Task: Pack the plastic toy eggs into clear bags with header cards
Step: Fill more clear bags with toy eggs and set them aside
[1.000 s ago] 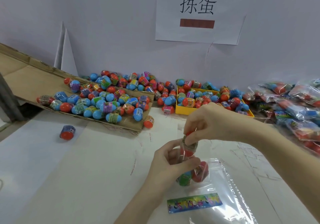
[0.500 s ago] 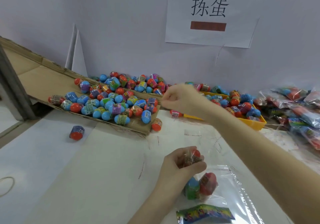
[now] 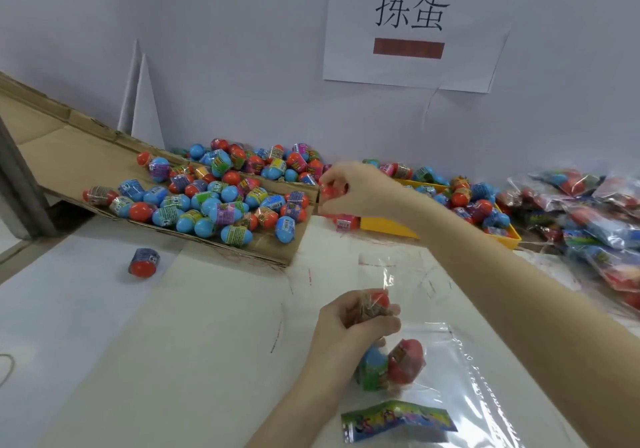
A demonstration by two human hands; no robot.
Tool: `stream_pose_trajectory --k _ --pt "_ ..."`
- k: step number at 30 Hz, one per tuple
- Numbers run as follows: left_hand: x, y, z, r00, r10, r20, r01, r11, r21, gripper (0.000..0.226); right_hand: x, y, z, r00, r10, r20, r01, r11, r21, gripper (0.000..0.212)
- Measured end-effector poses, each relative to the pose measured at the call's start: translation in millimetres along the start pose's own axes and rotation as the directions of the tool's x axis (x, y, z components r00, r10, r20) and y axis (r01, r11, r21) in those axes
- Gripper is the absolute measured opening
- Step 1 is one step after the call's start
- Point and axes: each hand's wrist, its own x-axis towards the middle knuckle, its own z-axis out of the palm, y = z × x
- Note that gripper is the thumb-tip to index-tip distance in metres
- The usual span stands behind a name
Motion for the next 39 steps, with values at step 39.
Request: stream_pose_trajectory --k 39 --pt "-7 7 0 0.984 0.062 0.168 -0.07 0.997 0.042 0.043 -112 38 -16 0.984 -0.157 -0.081 0.158 0.987 0.015 0.024"
